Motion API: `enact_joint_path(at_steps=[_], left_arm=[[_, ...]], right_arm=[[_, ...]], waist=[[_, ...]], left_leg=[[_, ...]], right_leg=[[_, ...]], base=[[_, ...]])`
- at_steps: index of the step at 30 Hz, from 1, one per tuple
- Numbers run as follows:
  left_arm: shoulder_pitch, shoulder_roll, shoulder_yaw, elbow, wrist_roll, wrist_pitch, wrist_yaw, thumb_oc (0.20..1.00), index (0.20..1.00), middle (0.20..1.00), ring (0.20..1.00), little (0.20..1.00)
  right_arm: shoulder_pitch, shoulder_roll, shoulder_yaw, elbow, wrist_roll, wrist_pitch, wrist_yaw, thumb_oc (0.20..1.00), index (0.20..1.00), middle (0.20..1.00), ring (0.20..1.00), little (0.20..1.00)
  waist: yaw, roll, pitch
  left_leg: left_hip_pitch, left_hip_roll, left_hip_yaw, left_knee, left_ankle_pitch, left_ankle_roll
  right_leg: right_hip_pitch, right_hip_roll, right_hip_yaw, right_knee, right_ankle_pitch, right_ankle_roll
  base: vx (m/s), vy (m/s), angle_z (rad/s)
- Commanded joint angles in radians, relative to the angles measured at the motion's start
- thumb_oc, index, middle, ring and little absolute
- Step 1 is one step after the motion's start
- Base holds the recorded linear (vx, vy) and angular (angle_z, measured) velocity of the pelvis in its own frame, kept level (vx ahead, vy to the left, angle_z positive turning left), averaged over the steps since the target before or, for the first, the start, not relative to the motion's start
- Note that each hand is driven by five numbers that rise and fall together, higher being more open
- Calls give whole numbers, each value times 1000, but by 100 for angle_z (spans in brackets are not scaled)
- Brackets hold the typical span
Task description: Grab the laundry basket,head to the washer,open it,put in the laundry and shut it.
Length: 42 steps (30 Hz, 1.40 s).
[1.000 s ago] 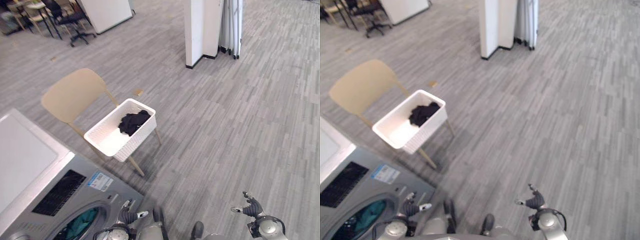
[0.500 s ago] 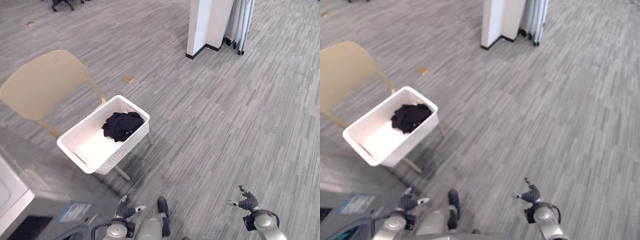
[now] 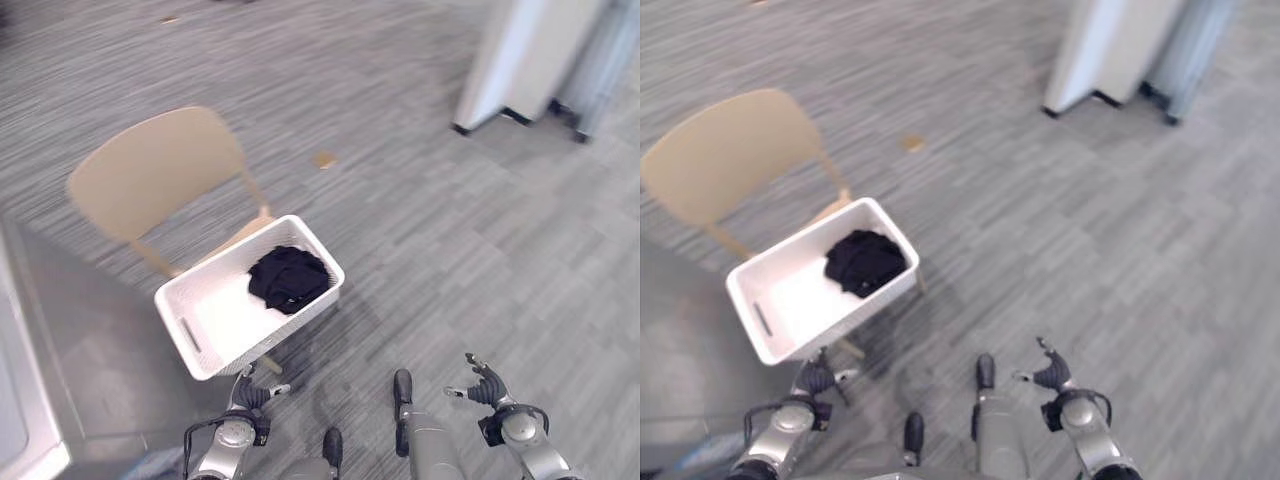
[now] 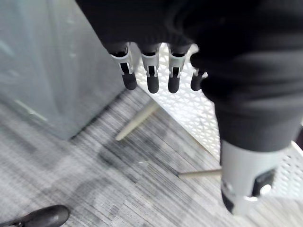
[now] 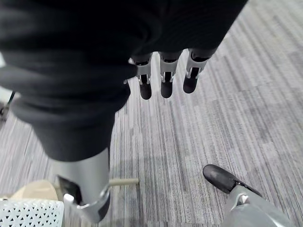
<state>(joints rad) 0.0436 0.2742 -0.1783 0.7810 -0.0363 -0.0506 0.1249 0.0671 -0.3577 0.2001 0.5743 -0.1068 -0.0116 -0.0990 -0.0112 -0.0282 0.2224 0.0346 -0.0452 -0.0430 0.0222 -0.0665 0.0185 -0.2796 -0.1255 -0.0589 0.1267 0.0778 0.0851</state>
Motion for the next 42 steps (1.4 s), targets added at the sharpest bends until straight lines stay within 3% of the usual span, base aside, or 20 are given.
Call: enact_joint_path(at_steps=[1, 4, 6, 7, 9, 12, 15, 18, 19, 20, 22, 23, 29, 32, 35, 42], left_arm=[[22, 19, 5, -28, -10, -35, 1, 1000, 1000, 1000, 1000, 1000], [28, 16, 12, -37, -27, -27, -5, 1000, 1000, 1000, 1000, 1000], [32, 19, 16, -39, -26, -22, -7, 1000, 1000, 1000, 1000, 1000], [36, 23, 17, -37, -25, -21, -7, 1000, 1000, 1000, 1000, 1000], [42, 35, 25, -27, -18, -17, -8, 1000, 1000, 1000, 1000, 1000], [45, 40, 31, -25, -26, -15, -10, 1000, 1000, 1000, 1000, 1000], [55, 40, 42, -17, -31, -13, -16, 1000, 1000, 1000, 1000, 1000], [55, 53, 54, 16, -28, -7, -7, 1000, 1000, 1000, 1000, 1000], [54, 53, 54, 16, -28, -7, -7, 1000, 1000, 1000, 1000, 1000], [47, 70, 62, 29, -20, -8, 5, 1000, 1000, 1000, 1000, 1000], [42, 78, 69, 36, -17, -12, 12, 1000, 1000, 1000, 1000, 1000], [35, 88, 69, 33, -6, -24, 21, 1000, 1000, 1000, 1000, 1000], [33, 97, 55, 44, 7, -39, 20, 1000, 1000, 1000, 1000, 1000], [32, 90, 55, 76, 9, -49, 32, 1000, 1000, 1000, 1000, 1000], [31, 88, 57, 79, 2, -49, 34, 1000, 1000, 1000, 1000, 1000], [-15, 114, 9, 75, -43, -77, 49, 1000, 1000, 1000, 1000, 1000]], right_arm=[[-21, -35, -38, -60, 26, -55, -14, 1000, 1000, 1000, 1000, 1000], [-23, -57, -44, -61, 25, -49, -23, 1000, 1000, 1000, 1000, 1000], [-25, -64, -45, -57, 16, -39, -30, 1000, 1000, 1000, 1000, 1000], [-26, -65, -45, -53, 15, -36, -34, 1000, 1000, 1000, 1000, 1000], [-24, -68, -49, -50, 8, -35, -37, 1000, 1000, 1000, 1000, 1000], [-28, -69, -58, -45, 13, -31, -43, 1000, 1000, 1000, 1000, 1000], [-25, -67, -63, -55, 8, -31, -35, 1000, 1000, 1000, 1000, 1000], [-52, -68, -43, -68, -42, -28, -32, 1000, 1000, 1000, 1000, 1000], [-53, -67, -42, -67, -42, -28, -32, 1000, 1000, 1000, 1000, 1000], [-73, -77, -26, -89, -68, -28, -36, 1000, 1000, 1000, 1000, 1000], [-84, -92, -15, -117, -89, -37, -45, 1000, 1000, 1000, 1000, 1000], [-106, -144, 7, -178, -162, -45, -42, 1000, 1000, 1000, 1000, 1000], [-213, -213, 94, -188, -251, -45, -33, 1000, 1000, 1000, 1000, 1000], [-325, -226, 191, -117, -311, -49, -45, 1000, 1000, 1000, 1000, 1000], [-358, -229, 217, -90, -330, -47, -47, 1000, 1000, 1000, 1000, 1000], [-639, -228, 402, 178, -389, -15, -87, 1000, 1000, 1000, 1000, 1000]], waist=[[16, 1, 14], [17, 0, 28], [18, 6, 28], [21, 8, 24], [31, 7, 5], [38, -6, 3], [40, 0, -11], [48, -14, -4], [48, -15, -4], [50, -15, 4], [50, -14, 7], [44, -8, 12], [55, -19, 23], [89, -21, 13], [100, -17, 11], [167, 12, 65]], left_leg=[[-133, 17, 91, 140, -28, -50], [-206, 74, 199, 243, -18, -55], [-209, 122, 284, 213, -3, -47], [-214, 137, 299, 206, -8, -58], [-217, 149, 310, 136, 39, -68], [-273, 189, 338, 152, 87, -87], [-241, 186, 338, 94, 77, -78], [-207, 132, 316, 113, 15, -30], [-207, 130, 317, 114, 14, -28], [-185, 112, 303, 107, -2, -10], [-170, 103, 291, 95, -4, -6], [-150, 89, 254, 55, 24, 0], [-156, 67, 186, 45, 33, -11], [-185, 65, 170, 20, 62, -31], [-202, 68, 158, 4, 79, -37], [-297, 82, 83, -31, 148, -66]], right_leg=[[173, 19, -96, -53, -133, 44], [223, 2, -181, -92, -142, 24], [256, 4, -233, -103, -159, 19], [278, 7, -247, -102, -183, 21], [303, 10, -288, -97, -209, 20], [330, -11, -338, -89, -232, 18], [345, -23, -358, -63, -245, 28], [282, -108, -334, 152, -211, 61], [279, -112, -332, 157, -212, 63], [219, -124, -278, 269, -192, 72], [191, -114, -244, 296, -190, 75], [150, -39, -163, 237, -204, 51], [128, -24, -103, 72, -160, 66], [154, -20, -139, -3, -149, 61], [148, -18, -152, -20, -142, 57], [85, 0, -218, -34, -144, 33]], base=[[29, -197, 139], [21, -128, 82], [100, -45, 122], [228, 19, 96], [228, 74, 70], [116, 112, 38], [233, 245, 36], [174, 291, 7], [127, 208, 6], [79, 122, 11], [121, 102, 20], [112, 43, 33], [50, -75, 63], [-26, -138, 56], [-52, -98, 36], [-65, -73, 32]])
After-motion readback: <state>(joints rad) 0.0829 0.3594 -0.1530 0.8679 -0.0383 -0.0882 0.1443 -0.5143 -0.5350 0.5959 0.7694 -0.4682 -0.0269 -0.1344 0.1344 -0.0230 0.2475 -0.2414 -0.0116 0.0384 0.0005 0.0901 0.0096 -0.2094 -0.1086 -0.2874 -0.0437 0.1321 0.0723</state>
